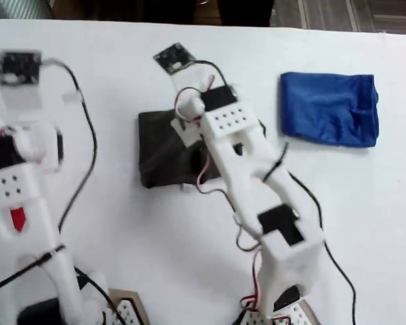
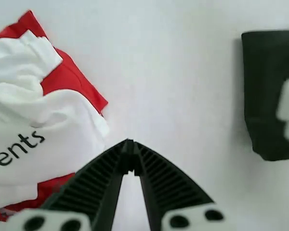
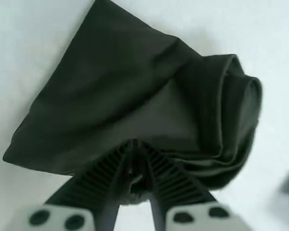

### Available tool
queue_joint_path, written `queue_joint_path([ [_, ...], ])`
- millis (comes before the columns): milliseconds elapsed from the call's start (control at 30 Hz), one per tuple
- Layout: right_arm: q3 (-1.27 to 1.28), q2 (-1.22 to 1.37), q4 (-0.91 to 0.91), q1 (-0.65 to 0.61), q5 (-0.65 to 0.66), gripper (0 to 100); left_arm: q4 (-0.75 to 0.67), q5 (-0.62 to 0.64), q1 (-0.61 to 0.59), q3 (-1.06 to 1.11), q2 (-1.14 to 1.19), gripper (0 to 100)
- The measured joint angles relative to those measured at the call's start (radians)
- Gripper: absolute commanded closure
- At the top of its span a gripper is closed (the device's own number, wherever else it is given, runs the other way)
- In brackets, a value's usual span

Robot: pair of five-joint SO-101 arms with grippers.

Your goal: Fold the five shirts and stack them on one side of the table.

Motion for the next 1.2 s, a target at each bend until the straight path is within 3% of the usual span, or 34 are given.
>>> queue_joint_path([
  [300, -0.069, 0.196, 0.118, -0.002, 0.000, 97.9, -0.130, -0.006, -0.057, 0.252, -0.051, 97],
  [533, -0.069, 0.203, 0.262, 0.071, 0.003, 97.9, -0.204, -0.008, -0.058, 0.285, -0.051, 97],
  [1000, -0.097, 0.196, 0.407, 0.219, 0.163, 97.9, -0.221, -0.008, -0.058, 0.292, -0.051, 97],
  [1200, -0.224, 0.107, 0.388, 0.173, 0.147, 97.9, -0.221, -0.008, -0.058, 0.292, -0.051, 97],
])
